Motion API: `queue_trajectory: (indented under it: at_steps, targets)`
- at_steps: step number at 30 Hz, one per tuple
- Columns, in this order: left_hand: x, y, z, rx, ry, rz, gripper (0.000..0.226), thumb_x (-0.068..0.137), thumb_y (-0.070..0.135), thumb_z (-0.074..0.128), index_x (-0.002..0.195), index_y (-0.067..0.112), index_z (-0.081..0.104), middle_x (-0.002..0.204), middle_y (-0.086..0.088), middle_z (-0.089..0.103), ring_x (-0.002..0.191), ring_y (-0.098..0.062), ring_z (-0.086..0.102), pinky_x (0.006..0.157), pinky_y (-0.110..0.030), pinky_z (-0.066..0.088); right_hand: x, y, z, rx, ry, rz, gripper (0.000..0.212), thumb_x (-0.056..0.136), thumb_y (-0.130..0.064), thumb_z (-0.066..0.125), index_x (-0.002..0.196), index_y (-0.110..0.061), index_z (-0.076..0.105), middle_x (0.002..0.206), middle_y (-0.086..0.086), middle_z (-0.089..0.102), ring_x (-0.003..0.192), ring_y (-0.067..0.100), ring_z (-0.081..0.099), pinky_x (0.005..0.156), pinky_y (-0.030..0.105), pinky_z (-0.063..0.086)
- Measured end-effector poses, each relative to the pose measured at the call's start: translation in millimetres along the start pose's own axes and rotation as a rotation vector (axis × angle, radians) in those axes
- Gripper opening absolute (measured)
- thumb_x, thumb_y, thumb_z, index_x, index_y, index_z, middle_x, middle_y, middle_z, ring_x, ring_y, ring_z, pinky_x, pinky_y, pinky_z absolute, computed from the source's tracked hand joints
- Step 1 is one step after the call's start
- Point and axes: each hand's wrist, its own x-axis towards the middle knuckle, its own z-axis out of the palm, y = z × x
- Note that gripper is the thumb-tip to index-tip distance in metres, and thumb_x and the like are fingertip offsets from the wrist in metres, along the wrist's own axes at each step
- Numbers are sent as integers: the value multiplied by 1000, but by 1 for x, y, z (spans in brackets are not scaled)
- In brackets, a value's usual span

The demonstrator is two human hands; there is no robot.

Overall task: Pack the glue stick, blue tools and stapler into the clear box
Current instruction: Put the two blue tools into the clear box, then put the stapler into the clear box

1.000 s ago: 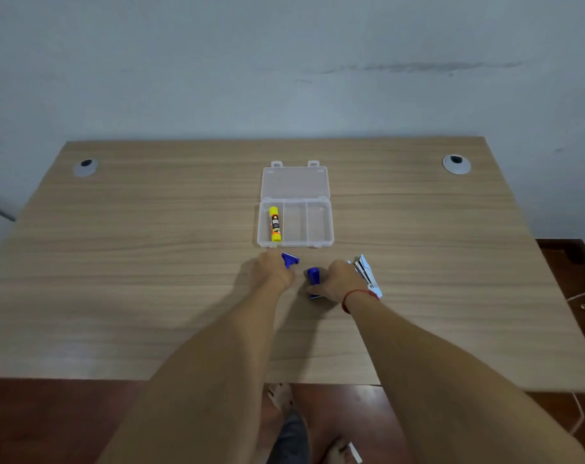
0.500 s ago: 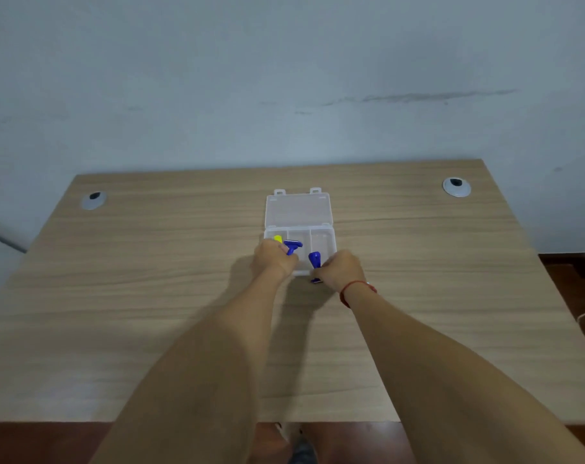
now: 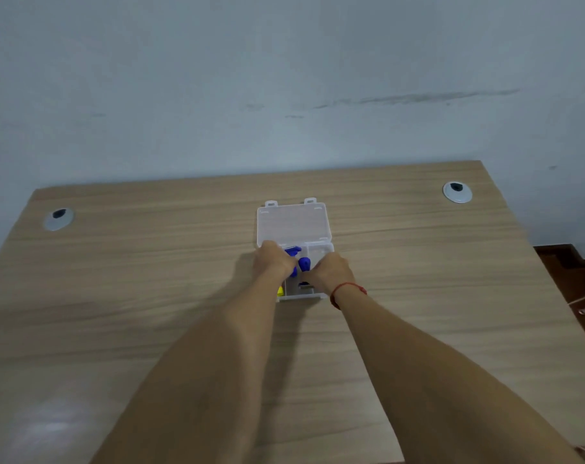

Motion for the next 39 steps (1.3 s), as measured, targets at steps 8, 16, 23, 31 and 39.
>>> queue_trajectory:
  at_steps: [8, 16, 23, 31, 39]
  targets:
    - [2, -7, -3, 30, 51, 31, 25, 79, 18, 68, 102, 8, 70, 105, -11, 72, 96, -30, 69, 69, -31, 53, -1, -3, 3, -63, 41, -7, 43, 72, -34, 79, 102, -4, 71, 97, 13, 72, 77, 21, 65, 60, 26, 50]
    - [-17, -15, 8, 196, 169, 248, 44, 82, 34, 66, 120, 10, 62, 126, -12, 58, 116, -30, 56, 94, -39, 48, -15, 25, -31, -94, 160, -36, 29, 81, -25, 69, 102, -5, 72, 107, 13, 72, 99, 30, 68, 87, 38, 57]
    - [-43, -28, 39, 408, 132, 202, 105, 67, 62, 68, 151, 20, 21, 158, -15, 17, 149, -33, 10, 117, -48, 19, -36, 79, -64, -210, 118, 56, 39, 64, -41, 75, 82, -13, 56, 97, 15, 65, 82, 28, 59, 74, 35, 53]
    - [-43, -38, 48, 417, 196, 247, 109, 63, 67, 66, 149, 14, 27, 151, -11, 31, 144, -29, 26, 116, -51, 20, -48, 110, -50, -352, 49, 2, 48, 77, -17, 74, 118, -1, 54, 128, 21, 54, 116, 38, 57, 89, 38, 49]
    - [-39, -40, 38, 382, 188, 279, 86, 68, 62, 67, 136, 14, 44, 138, -10, 44, 134, -29, 38, 110, -46, 34, -43, 83, -52, -174, 150, -51, 25, 79, -23, 72, 90, -7, 56, 111, 22, 62, 86, 30, 56, 72, 33, 44]
